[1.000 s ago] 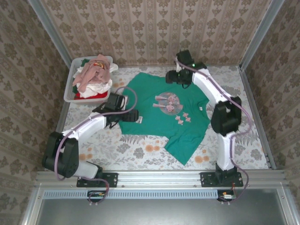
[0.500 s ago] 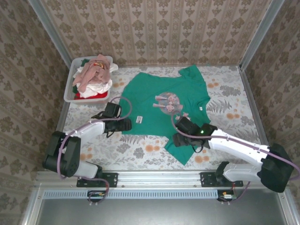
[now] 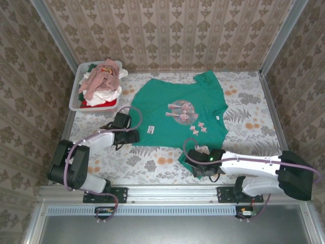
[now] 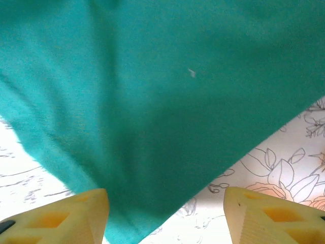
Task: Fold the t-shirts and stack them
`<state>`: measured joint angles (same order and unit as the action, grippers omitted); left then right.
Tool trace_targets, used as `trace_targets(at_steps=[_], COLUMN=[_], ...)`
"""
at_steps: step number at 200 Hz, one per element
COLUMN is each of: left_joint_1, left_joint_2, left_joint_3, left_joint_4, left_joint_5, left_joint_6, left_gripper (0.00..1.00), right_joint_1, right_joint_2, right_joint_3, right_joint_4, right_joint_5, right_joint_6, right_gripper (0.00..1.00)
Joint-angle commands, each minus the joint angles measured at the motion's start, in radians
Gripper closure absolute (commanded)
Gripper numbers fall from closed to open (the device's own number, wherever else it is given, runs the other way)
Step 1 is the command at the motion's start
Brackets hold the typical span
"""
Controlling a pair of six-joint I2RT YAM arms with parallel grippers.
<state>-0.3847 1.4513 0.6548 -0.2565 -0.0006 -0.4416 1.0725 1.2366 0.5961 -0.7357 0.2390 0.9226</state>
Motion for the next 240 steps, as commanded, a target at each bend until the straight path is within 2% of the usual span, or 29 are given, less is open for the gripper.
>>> trace_targets(at_steps=[1, 25, 38, 55, 82, 108, 117, 142, 161, 176, 188, 192, 200, 219, 240], left_joint_1=[-0.006, -0.004, -0.004, -0.005, -0.006, -0.005, -0.006, -0.014, -0.016, -0.017, -0.019, -0.020, -0.023, -0.039, -0.064], left_joint_2=[0.060, 0.085, 0.095, 0.092, 0.042, -0.041, -0.066, -0.121, -0.151, -0.180, -0.199, -0.203, -0.211, -0.200, -0.142], left_joint_3=[0.005, 0.012, 0.023, 0.028, 0.009, -0.007, -0.010, -0.020, -0.027, -0.039, -0.044, -0.042, -0.043, -0.046, -0.024], left_joint_4=[0.003, 0.018, 0.009, -0.004, -0.030, -0.076, -0.090, -0.107, -0.124, -0.129, -0.139, -0.145, -0.160, -0.156, -0.158], left_joint_5=[0.034, 0.036, 0.039, 0.046, 0.044, 0.023, 0.022, 0.027, 0.027, 0.028, 0.030, 0.029, 0.014, 0.011, -0.008], left_joint_6=[-0.022, -0.023, -0.021, -0.022, -0.029, -0.038, -0.040, -0.045, -0.054, -0.055, -0.054, -0.055, -0.061, -0.058, -0.050], left_gripper=[0.39, 0.45, 0.51, 0.62, 0.77, 0.80, 0.84, 0.87, 0.90, 0.90, 0.83, 0.76, 0.53, 0.31, 0.25], right_joint_1=[0.007, 0.034, 0.040, 0.041, 0.042, 0.045, 0.047, 0.049, 0.049, 0.048, 0.047, 0.047, 0.047, 0.052, 0.053], right_joint_2=[0.045, 0.077, 0.094, 0.118, 0.148, 0.135, 0.110, 0.013, -0.057, -0.103, -0.125, -0.127, -0.126, -0.095, -0.080], right_joint_3=[-0.011, -0.014, -0.017, -0.016, -0.019, 0.001, 0.010, 0.021, 0.023, 0.027, 0.027, 0.025, 0.026, 0.043, 0.068], right_joint_4=[0.022, 0.031, 0.034, 0.026, 0.033, -0.014, -0.025, -0.031, -0.049, -0.068, -0.070, -0.067, -0.056, -0.059, -0.065], right_joint_5=[-0.005, -0.021, -0.028, -0.024, -0.019, 0.011, 0.018, 0.027, 0.043, 0.055, 0.054, 0.051, 0.035, 0.030, 0.060], right_joint_6=[0.044, 0.049, 0.046, 0.053, 0.065, 0.073, 0.068, 0.059, 0.064, 0.063, 0.057, 0.055, 0.047, 0.045, 0.045], right_gripper=[0.39, 0.37, 0.33, 0.33, 0.52, 0.70, 0.75, 0.91, 1.00, 1.00, 1.00, 1.00, 1.00, 1.00, 1.00])
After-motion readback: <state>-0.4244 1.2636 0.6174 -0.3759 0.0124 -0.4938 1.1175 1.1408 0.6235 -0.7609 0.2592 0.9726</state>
